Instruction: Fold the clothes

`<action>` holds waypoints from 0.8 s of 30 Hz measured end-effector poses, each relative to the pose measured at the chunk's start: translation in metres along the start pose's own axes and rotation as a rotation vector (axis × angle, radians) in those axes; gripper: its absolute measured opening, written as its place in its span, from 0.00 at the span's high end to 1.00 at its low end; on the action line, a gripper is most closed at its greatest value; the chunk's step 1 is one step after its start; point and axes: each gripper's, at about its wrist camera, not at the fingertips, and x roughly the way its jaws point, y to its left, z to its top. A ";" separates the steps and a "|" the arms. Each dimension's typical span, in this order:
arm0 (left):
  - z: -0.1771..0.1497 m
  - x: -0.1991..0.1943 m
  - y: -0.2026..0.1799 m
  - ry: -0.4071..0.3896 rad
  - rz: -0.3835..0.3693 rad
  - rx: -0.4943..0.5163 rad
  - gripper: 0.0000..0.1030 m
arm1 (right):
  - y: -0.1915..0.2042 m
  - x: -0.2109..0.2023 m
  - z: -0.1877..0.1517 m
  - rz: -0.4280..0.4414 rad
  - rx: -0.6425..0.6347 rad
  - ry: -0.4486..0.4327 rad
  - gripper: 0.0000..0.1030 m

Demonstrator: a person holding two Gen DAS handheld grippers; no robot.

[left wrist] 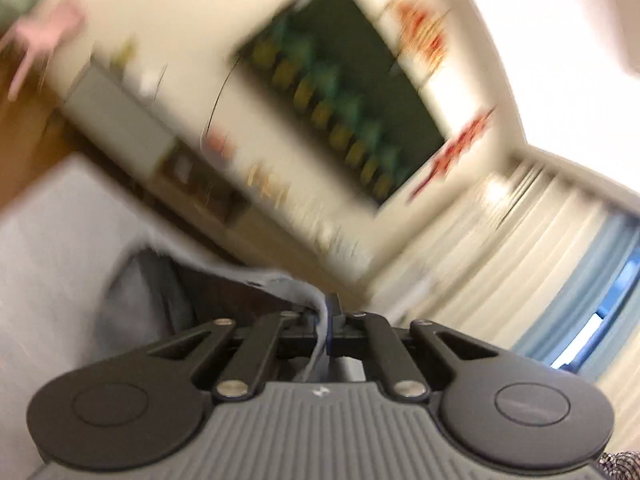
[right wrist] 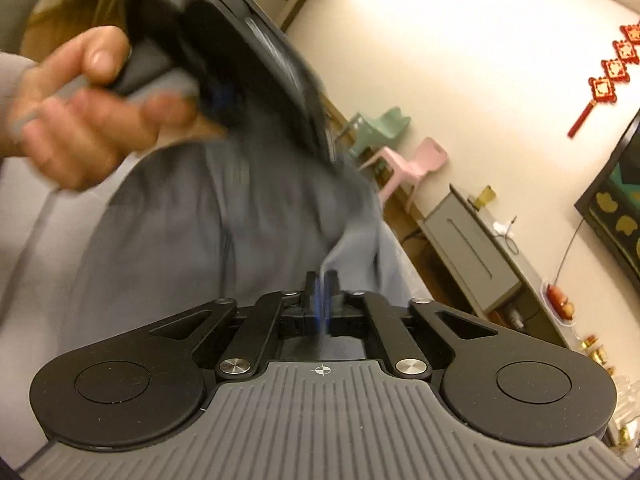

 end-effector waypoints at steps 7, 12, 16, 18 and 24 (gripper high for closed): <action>-0.009 -0.005 0.042 0.008 0.102 -0.095 0.94 | -0.054 -0.146 -0.139 -0.035 0.178 0.234 0.22; -0.011 0.023 0.023 0.063 0.248 -0.045 0.54 | -0.045 -0.175 -0.214 -0.094 0.120 0.423 0.22; -0.017 0.031 -0.002 0.087 0.357 0.077 0.96 | -0.067 -0.155 -0.235 -0.122 0.174 0.480 0.85; -0.011 0.005 0.001 -0.010 0.359 0.060 0.99 | -0.080 -0.166 -0.232 -0.181 0.175 0.452 1.00; -0.015 -0.054 0.047 -0.187 0.251 -0.175 0.96 | -0.055 -0.228 -0.219 -0.350 0.099 0.342 1.00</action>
